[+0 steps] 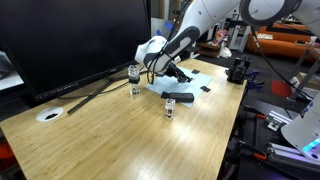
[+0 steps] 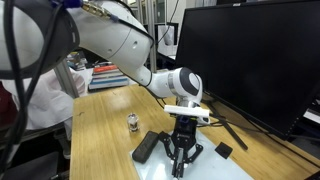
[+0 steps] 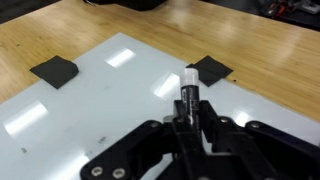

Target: Pick up the marker on the table and write on the blank piece of paper

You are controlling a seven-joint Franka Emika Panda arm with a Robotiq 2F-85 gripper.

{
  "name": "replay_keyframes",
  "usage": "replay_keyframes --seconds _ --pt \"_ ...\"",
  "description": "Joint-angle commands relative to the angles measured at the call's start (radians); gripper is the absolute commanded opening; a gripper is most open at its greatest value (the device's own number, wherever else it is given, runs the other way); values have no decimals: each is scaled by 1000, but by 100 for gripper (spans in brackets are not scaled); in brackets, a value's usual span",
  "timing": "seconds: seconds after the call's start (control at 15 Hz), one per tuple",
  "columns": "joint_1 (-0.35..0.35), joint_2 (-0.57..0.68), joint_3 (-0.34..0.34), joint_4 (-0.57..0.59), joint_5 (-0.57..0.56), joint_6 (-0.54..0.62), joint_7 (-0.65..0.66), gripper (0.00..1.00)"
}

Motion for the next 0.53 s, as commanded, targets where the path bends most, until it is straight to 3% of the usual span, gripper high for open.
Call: replay_keyframes --seconds 0.0,0.47 --pt "15 36 -11 55 -18 -53 -42 5" --pt "23 82 -11 103 -42 -90 -71 5"
